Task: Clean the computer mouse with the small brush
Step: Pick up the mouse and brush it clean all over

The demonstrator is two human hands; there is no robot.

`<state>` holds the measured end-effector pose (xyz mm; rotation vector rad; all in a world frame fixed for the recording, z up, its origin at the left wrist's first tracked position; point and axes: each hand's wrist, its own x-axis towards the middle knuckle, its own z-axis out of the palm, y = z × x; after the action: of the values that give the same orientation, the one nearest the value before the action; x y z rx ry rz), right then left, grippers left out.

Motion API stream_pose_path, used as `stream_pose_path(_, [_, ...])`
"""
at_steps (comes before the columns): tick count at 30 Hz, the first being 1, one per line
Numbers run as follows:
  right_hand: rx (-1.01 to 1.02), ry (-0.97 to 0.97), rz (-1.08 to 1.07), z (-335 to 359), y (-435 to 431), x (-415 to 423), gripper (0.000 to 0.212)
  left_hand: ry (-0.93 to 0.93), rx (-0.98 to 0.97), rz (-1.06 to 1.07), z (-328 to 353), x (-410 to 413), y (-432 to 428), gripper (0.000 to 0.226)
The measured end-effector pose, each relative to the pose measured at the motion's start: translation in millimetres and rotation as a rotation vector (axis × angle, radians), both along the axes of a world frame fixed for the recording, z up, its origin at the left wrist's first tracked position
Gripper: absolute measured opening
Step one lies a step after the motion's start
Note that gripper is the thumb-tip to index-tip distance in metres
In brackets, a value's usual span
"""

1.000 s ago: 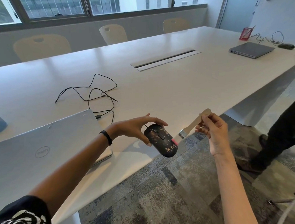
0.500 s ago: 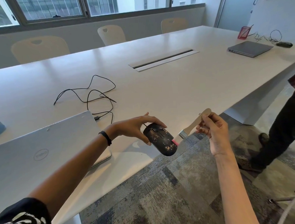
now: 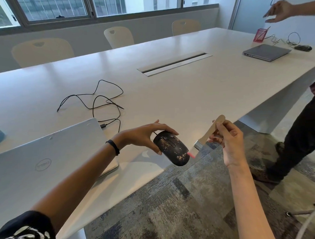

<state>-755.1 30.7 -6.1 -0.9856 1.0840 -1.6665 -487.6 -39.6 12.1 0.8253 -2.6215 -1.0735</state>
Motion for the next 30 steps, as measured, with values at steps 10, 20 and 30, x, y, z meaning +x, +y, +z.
stream_pose_path(10, [0.003, -0.015, -0.037, -3.0, -0.9, -3.9, 0.009, -0.002, 0.003, 0.013, -0.2, -0.1, 0.0, 0.066])
stream_pose_path(20, [-0.02, -0.025, -0.021, -0.8, 1.4, -1.9, 0.018, -0.014, 0.03, 0.021, 1.5, 0.1, 2.9, 0.074])
stream_pose_path(30, [0.017, -0.009, 0.051, -7.2, 0.9, -3.2, 0.018, -0.013, 0.05, 0.028, 3.0, -0.5, 6.5, 0.074])
